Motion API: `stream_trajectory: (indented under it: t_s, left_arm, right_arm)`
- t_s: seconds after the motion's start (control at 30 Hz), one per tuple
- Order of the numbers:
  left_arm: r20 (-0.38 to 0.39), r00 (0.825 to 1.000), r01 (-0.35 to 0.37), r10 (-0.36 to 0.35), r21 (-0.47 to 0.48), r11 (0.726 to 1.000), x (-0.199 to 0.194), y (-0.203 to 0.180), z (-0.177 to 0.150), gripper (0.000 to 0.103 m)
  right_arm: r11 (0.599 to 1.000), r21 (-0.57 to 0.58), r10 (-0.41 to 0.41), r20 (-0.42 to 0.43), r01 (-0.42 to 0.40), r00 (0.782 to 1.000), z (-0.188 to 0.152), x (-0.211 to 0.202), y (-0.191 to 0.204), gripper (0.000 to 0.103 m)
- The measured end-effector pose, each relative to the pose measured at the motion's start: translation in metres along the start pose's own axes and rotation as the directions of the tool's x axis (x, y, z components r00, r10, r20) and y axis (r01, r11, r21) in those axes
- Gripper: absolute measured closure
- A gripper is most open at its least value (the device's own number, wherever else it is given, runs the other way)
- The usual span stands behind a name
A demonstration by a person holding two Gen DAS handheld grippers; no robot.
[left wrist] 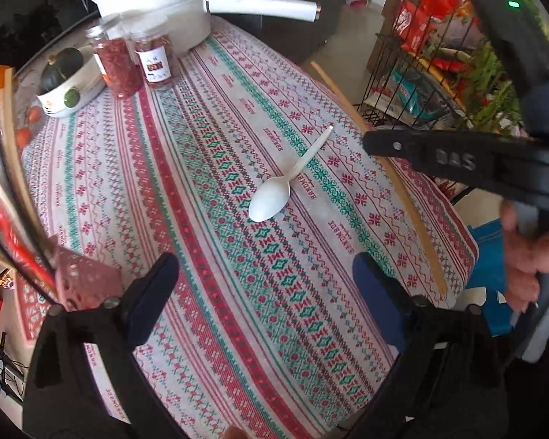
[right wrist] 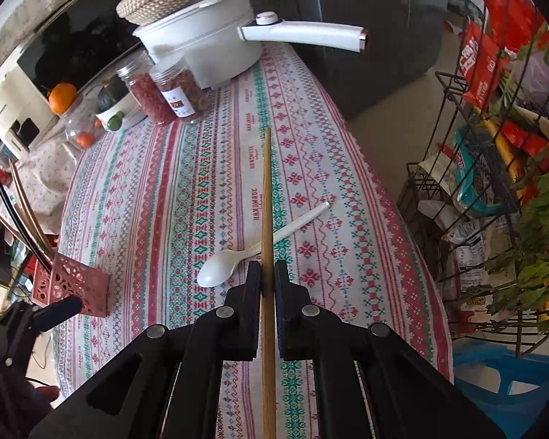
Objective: Organize utensils
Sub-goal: 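Grasp the white plastic spoon with the left gripper while the right holds the chopstick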
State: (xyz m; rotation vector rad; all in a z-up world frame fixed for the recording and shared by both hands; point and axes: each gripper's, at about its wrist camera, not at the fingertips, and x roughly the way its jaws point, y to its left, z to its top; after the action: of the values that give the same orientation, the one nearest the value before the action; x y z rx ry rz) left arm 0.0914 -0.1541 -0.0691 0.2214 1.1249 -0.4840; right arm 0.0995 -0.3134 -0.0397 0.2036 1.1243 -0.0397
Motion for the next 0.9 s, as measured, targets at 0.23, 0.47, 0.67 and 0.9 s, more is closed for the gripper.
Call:
stream_trajectory:
  t_s: [0.23,0.47,0.67,0.9]
  left_arm:
    - [-0.078,0.996,0.044,-0.043,0.015,0.999,0.072,-0.008,0.05,0.059]
    - [-0.1,0.989,0.119,-0.11,0.092,0.989,0.108,-0.034,0.076,0.077]
    - [-0.131,0.989,0.085,-0.065,0.157,0.984,0.12,-0.052,0.085,0.086]
    - [-0.086,0.996,0.011,-0.002,0.103,0.995,0.11,-0.041,0.077,0.092]
  right_arm:
    - [0.999,0.053,-0.012,-0.027,0.013,1.0,0.007,0.012,-0.029,0.096]
    - [0.996,0.087,-0.001,-0.058,0.006,0.998,0.012,0.023,-0.05,0.097]
    - [0.996,0.085,0.006,-0.055,-0.002,0.998,0.015,0.025,-0.053,0.097]
    - [0.995,0.097,0.007,-0.045,-0.002,0.999,0.015,0.023,-0.054,0.097]
